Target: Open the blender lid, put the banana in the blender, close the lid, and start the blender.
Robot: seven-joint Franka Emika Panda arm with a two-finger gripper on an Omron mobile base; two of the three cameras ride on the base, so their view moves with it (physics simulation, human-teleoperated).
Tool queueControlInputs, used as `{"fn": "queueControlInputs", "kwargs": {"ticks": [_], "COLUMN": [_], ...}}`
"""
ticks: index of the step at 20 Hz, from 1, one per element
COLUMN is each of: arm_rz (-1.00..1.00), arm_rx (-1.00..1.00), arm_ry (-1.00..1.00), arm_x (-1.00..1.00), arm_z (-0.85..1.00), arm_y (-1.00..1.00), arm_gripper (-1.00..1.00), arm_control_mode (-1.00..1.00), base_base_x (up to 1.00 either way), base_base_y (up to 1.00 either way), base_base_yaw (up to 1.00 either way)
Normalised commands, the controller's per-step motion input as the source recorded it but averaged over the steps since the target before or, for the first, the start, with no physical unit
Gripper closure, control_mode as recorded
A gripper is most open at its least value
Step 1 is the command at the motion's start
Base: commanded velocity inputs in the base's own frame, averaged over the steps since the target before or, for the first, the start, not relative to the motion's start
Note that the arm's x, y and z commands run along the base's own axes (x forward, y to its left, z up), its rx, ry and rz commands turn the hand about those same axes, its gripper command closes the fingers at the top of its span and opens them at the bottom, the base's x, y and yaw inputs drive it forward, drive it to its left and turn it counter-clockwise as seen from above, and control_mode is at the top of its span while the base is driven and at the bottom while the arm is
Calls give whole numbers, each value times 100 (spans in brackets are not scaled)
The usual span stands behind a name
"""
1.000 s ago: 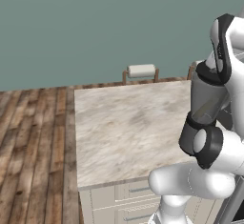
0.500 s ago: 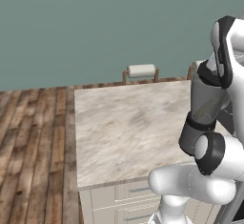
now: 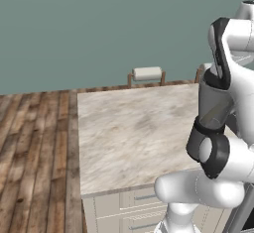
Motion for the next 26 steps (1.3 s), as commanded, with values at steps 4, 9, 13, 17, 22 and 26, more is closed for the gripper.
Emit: {"fn": "queueControlInputs", "kwargs": {"ticks": [4,9,13,17,22,26], "arm_rz": [0,0,0,0,-1,0], "arm_rx": [-5,0,0,0,0,0], "arm_ry": [9,1,0,0,-3,-7], "arm_x": [-1,-26,-36,-29,-8,0], "arm_z": [-33,-42,-39,-37,-11,0], "arm_y": [4,5,12,4,0,0], "arm_gripper": [100,100,100,-100,-100,-100], "arm_control_mode": [-100,-100,-100,-100,-100,-100], "base_base_x": [0,0,0,0,0,0], "base_base_y": [0,0,0,0,0,0], "base_base_yaw": [0,0,0,0,0,0]}}
